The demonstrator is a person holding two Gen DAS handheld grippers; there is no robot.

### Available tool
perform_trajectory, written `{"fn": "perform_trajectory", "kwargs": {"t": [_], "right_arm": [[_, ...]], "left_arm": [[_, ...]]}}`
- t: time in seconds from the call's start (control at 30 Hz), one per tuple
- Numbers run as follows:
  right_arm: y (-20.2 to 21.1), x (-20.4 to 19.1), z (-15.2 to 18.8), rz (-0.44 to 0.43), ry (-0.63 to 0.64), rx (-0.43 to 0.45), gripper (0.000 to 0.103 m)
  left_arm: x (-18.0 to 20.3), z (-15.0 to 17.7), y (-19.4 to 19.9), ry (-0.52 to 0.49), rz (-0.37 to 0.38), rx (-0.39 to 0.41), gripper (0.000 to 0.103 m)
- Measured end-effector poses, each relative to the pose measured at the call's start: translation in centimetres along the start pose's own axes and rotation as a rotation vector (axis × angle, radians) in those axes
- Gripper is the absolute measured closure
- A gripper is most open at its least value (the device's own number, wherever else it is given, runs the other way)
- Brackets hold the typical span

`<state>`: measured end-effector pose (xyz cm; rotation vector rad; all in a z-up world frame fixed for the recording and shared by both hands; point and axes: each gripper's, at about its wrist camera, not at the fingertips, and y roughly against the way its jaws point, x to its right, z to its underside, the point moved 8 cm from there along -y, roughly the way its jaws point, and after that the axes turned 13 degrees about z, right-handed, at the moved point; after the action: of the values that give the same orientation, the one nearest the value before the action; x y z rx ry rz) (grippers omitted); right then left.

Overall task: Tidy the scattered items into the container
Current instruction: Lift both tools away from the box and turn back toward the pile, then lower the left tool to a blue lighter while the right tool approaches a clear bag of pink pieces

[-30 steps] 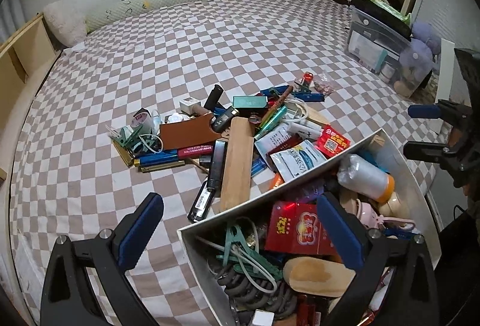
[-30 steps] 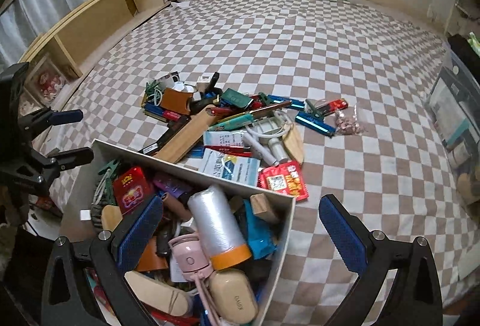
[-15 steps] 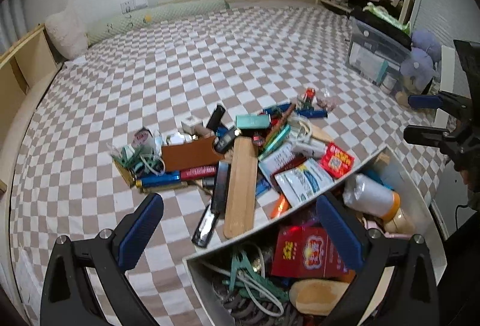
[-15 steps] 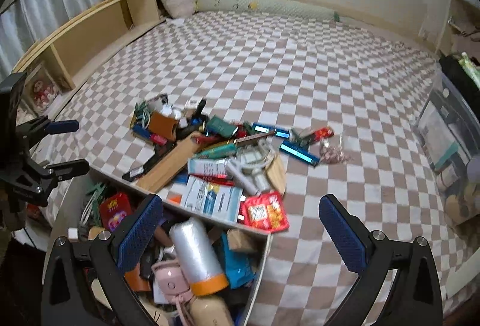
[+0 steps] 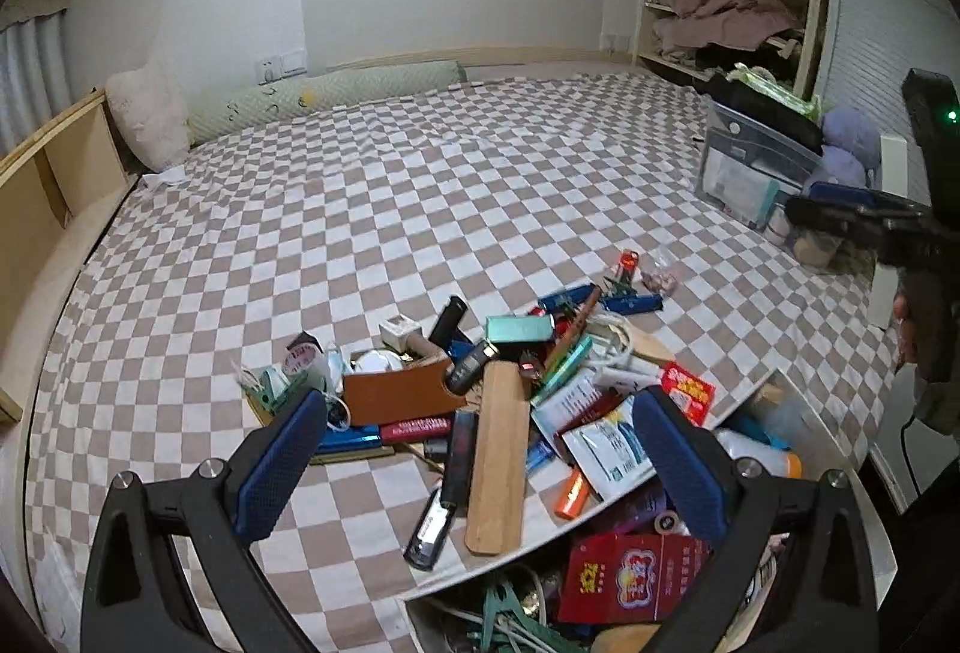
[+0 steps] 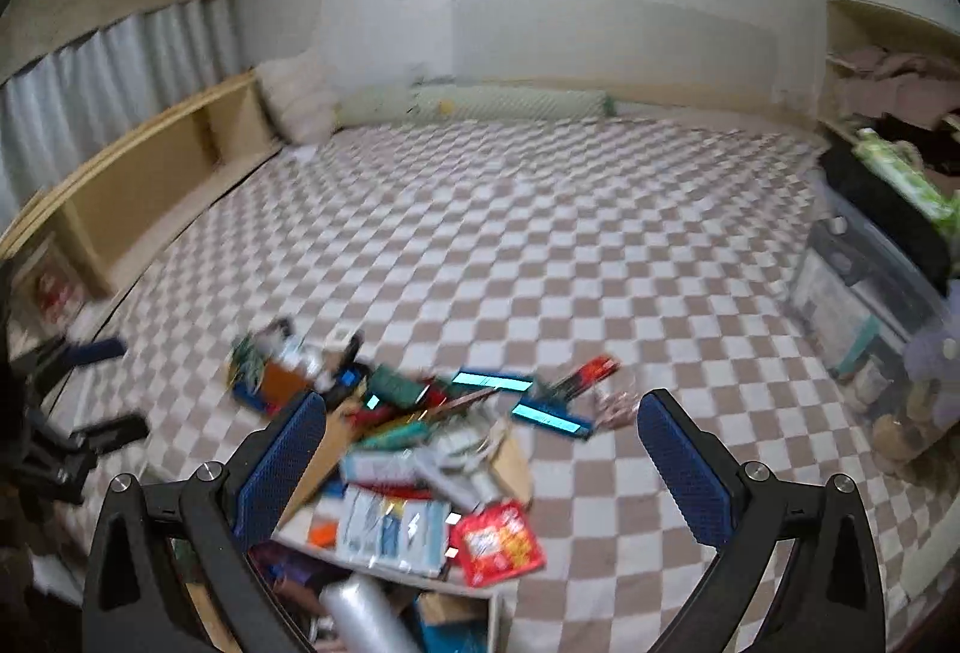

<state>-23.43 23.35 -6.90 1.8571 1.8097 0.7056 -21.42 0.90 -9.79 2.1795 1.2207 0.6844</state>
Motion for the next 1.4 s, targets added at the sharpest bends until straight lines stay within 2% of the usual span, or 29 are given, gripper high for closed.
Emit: {"fn": "perform_trajectory", "kwargs": {"t": [0.1,0.27,0.4,0.6,0.73,0.83,1.27,1.4], "right_arm": [[0.4,1.0,-1.5,0.013,-0.051,0.037,0.000],[0.1,2.4,-3.1,0.053,-0.058,0.067,0.000],[-1.4,3.3,-4.3,0.067,-0.063,0.085,0.000],[-4.1,5.6,-5.3,0.144,-0.048,0.111,0.000],[-5.6,7.1,-5.7,0.176,-0.067,0.126,0.000],[-7.0,8.2,-5.5,0.199,-0.105,0.109,0.000],[-13.8,9.9,-3.1,0.251,-0.166,-0.013,0.000],[-16.1,9.6,-1.5,0.259,-0.152,-0.069,0.000]], "left_arm": [[-0.1,-1.1,0.3,0.006,0.004,0.022,0.001],[-0.9,-3.2,1.6,0.005,-0.009,0.081,0.001],[-2.7,-5.2,3.5,0.022,-0.031,0.171,0.001],[-6.8,-6.5,5.4,0.022,-0.131,0.264,0.001],[-9.8,-6.3,4.8,-0.011,-0.246,0.241,0.001],[-12.1,-5.9,3.7,0.005,-0.298,0.206,0.001],[-20.9,-2.7,-0.2,0.251,-0.344,0.106,0.001],[-22.7,-1.3,-1.2,0.345,-0.307,0.075,0.001]]}}
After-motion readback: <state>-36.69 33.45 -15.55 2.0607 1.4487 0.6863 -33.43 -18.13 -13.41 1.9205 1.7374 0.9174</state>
